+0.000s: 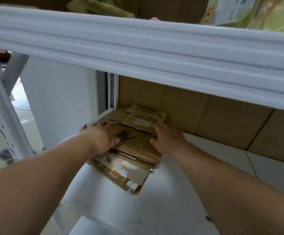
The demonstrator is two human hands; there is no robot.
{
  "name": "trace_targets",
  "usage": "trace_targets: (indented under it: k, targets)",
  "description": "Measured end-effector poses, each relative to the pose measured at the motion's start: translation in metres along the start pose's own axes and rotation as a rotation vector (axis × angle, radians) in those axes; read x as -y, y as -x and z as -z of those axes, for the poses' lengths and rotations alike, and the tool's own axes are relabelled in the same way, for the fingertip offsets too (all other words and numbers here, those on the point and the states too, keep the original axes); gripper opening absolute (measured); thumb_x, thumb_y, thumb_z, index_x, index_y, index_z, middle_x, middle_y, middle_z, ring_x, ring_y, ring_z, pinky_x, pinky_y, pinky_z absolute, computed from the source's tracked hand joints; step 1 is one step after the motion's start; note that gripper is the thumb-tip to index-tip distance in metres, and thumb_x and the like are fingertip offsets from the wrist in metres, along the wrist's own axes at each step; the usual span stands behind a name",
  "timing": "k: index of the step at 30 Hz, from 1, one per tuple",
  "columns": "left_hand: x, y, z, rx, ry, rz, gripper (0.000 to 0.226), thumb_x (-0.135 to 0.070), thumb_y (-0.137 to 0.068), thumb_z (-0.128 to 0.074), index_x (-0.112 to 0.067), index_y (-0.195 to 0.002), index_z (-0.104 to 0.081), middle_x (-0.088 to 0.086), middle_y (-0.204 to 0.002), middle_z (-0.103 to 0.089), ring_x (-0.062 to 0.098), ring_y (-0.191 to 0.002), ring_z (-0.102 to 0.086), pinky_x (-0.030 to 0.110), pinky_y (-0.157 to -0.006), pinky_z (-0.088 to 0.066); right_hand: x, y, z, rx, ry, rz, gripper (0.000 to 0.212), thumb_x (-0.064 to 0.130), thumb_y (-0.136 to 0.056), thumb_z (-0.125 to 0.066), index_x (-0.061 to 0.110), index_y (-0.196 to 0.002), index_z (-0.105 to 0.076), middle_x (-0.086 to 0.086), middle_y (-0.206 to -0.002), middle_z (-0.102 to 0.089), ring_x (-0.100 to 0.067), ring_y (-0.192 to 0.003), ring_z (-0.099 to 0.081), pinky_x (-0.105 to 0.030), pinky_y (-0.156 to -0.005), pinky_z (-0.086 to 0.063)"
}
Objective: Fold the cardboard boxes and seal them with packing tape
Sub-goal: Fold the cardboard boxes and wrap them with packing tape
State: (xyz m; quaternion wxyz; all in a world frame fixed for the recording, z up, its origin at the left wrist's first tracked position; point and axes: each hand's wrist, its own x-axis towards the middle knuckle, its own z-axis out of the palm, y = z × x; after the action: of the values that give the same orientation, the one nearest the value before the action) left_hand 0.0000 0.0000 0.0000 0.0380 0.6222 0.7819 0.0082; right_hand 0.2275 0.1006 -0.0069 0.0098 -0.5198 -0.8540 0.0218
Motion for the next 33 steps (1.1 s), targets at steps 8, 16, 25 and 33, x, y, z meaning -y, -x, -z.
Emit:
trace_targets:
  k: [8, 16, 25, 33]
  targets:
    - [0.008, -0.042, 0.003, 0.050, 0.039, -0.116, 0.064, -0.062, -0.096, -0.037, -0.040, -0.154, -0.019, -0.003, -0.164, -0.018, 0.029, -0.149, -0.019, 0.056, -0.119, -0.008, 0.013, -0.027, -0.004, 0.044, 0.020, -0.074, 0.057, 0.038, -0.101, -0.045, 0.036, -0.154, -0.024, -0.001, -0.159, -0.031, -0.030, -0.142, -0.033, -0.048, -0.118, -0.024]
    - [0.013, -0.066, 0.004, -0.062, 0.023, -0.285, 0.069, -0.055, -0.096, -0.045, -0.039, -0.154, -0.012, -0.003, -0.164, -0.013, 0.030, -0.149, -0.018, 0.057, -0.119, -0.019, 0.023, -0.018, -0.006, -0.256, 0.068, -0.169, 0.032, 0.010, -0.098, -0.038, 0.023, -0.122, -0.056, -0.006, -0.114, -0.066, -0.027, -0.097, -0.064, -0.033, -0.080, -0.048]
    - [-0.027, -0.065, 0.025, -0.630, -0.084, -0.493, 0.041, -0.048, -0.092, -0.054, -0.029, -0.129, -0.053, 0.006, -0.135, -0.037, 0.033, -0.127, -0.035, 0.052, -0.115, -0.027, 0.008, 0.017, 0.019, -0.554, -0.162, -0.121, 0.044, 0.003, -0.098, -0.046, 0.017, -0.138, -0.055, -0.006, -0.143, -0.052, -0.031, -0.126, -0.051, -0.040, -0.094, -0.050]
    - [-0.084, -0.023, 0.020, -0.349, -0.086, -0.490, 0.045, -0.048, -0.103, -0.028, -0.029, -0.144, -0.034, 0.002, -0.122, -0.060, 0.024, -0.093, -0.061, 0.034, -0.062, -0.043, -0.014, 0.078, 0.038, -0.651, -0.272, -0.019, 0.032, 0.009, -0.100, -0.050, 0.012, -0.130, -0.062, -0.005, -0.142, -0.056, -0.022, -0.133, -0.049, -0.035, -0.115, -0.031]
